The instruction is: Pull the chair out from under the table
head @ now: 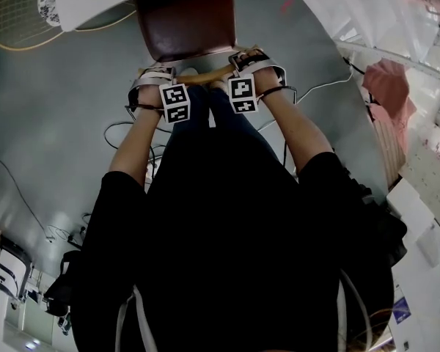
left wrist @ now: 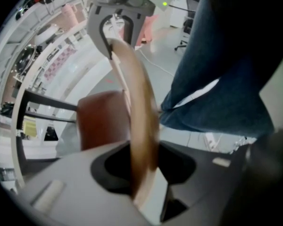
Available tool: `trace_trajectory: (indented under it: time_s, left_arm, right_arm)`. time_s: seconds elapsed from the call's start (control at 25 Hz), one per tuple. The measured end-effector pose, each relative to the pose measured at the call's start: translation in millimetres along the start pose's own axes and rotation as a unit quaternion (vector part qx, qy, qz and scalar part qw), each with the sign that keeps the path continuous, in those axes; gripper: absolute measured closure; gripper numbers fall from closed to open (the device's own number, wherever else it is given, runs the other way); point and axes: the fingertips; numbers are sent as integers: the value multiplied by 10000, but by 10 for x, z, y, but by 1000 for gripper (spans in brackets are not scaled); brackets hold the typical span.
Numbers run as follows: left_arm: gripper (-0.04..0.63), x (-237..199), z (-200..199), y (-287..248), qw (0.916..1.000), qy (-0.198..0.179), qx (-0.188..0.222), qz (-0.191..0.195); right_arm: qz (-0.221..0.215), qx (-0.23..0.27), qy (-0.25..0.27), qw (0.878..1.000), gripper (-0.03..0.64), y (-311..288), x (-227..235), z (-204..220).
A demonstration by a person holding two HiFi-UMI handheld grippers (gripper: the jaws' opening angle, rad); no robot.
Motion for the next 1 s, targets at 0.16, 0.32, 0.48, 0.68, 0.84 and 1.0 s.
trace_trajectory:
  time_s: [0.16,0.32,0.48,0.68,0.84,1.0]
  left_arm:
    - [443,207,-107,13,9999,134,-17,85]
    - [443,450,-270,32,9994,274,-73,218]
    - [443,793,-458,85,9987,433,-69,273]
    - [444,1204,-686,147,9975,653,-60,259]
    - [443,1481,-834,197,9968,709,-73,349]
    - [443,1746,-946,230,9961,736,-67,479]
  right_arm:
    - [29,6,88,10000,446,21,-170,-5]
    - [48,32,246,9997,446,53,-396,23]
    - [62,125,408,9991,446,131,-742,8]
    - [128,202,589,9980,447,226,-1150,0]
    - [117,270,658,9974,448,305,-1443,-12]
    - [111,308,694,9971,448,366,-1700,-56]
Point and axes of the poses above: the fingertips, and each gripper's own axes: y backward along the fingers, x to its right, z out of its underside, and after that the axes turned 10 degrees about -x, right-handed
